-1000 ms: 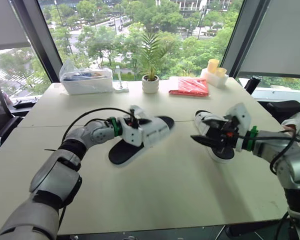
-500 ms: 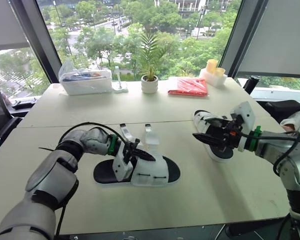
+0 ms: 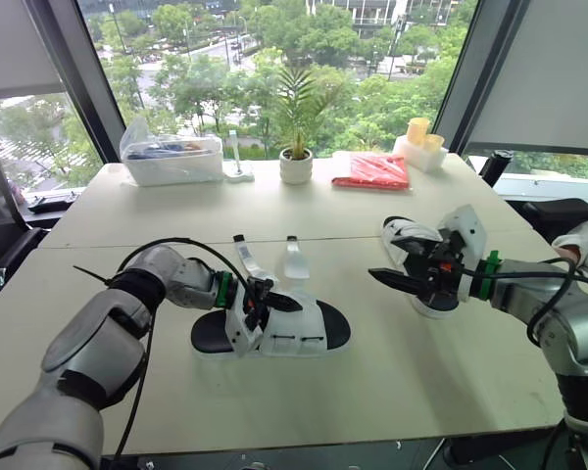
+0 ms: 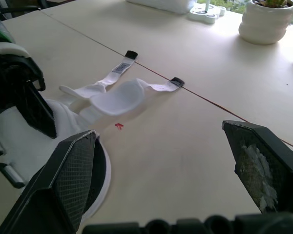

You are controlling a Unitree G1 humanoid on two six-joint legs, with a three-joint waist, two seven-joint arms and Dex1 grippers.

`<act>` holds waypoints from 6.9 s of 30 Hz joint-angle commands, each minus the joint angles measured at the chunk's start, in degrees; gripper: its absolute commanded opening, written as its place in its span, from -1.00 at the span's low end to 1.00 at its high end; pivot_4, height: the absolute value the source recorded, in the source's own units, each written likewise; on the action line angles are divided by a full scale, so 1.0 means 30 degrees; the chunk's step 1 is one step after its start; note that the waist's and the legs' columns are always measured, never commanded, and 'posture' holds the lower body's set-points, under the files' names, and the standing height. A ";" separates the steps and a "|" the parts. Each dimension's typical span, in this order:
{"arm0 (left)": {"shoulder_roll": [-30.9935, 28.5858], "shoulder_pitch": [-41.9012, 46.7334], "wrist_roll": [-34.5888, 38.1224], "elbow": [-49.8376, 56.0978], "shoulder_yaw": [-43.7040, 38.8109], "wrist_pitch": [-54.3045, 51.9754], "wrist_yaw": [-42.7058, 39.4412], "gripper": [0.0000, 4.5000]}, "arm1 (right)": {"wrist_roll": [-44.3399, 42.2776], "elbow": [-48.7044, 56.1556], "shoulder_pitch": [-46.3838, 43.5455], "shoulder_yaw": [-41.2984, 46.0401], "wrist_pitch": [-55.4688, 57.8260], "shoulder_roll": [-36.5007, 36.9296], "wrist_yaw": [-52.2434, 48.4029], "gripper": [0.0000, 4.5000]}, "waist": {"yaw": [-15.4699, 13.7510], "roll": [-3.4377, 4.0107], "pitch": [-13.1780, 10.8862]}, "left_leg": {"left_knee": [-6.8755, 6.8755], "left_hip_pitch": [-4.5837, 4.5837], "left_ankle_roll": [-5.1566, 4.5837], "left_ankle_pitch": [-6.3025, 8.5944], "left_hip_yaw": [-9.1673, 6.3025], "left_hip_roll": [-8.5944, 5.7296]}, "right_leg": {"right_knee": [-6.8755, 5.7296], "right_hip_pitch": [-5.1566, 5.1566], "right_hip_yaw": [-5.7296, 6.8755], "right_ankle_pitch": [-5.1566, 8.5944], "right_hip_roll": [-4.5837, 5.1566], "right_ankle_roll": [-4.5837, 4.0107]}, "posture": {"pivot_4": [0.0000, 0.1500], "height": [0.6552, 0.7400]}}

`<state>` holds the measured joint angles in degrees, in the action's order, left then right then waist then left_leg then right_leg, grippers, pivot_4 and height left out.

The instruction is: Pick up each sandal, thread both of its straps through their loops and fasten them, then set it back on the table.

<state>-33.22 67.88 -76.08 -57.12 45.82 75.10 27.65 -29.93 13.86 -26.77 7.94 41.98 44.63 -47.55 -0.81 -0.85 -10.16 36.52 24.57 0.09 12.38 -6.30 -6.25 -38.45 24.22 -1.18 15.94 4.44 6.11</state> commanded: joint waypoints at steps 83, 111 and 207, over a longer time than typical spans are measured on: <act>0.3703 0.1353 2.9934 -0.4762 -2.4260 -2.0681 -1.4446 0.99 | 0.6105 -0.4766 -0.0718 -0.5137 -0.8575 -0.3414 -0.1479 1.00 | 0.0525 -0.0054 0.0048 | 0.0219 -0.0009 -0.0099 0.0067 0.0069 -0.0029 | -0.0248 0.0051 0.0094 0.0017 0.0089 0.0064 | 1.00 1.00; 0.0075 -0.9888 3.8191 1.2510 -2.1408 -4.4015 -2.5684 1.00 | 0.7001 -0.9977 -0.1131 -0.7429 -1.3046 -0.5920 -0.5380 -0.98 | 0.0573 -0.0038 0.0057 | 0.0190 -0.0054 -0.0003 0.0023 0.0060 0.0015 | -0.0210 0.0029 0.0025 -0.0002 0.0082 0.0021 | 1.00 1.00; -0.1319 -1.1941 3.4420 2.5134 -1.1116 -3.5253 -3.5644 -0.98 | 1.0847 -1.8088 -0.5581 -0.9228 -1.8360 -0.8033 -0.8677 -1.00 | 0.1093 -0.0020 0.0134 | -0.0244 -0.0492 0.0109 -0.0027 0.0048 0.0087 | 0.0116 -0.0336 -0.0008 -0.0043 0.0025 -0.0074 | 1.00 1.00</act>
<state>-36.15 32.46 30.12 14.74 9.93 -36.77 -76.41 0.19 -37.92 -43.91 -17.84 -13.27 20.86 -73.86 2.47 -0.91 -9.76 35.68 22.97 0.41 12.30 -6.15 -5.99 -38.03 23.08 -1.19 15.81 4.52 5.87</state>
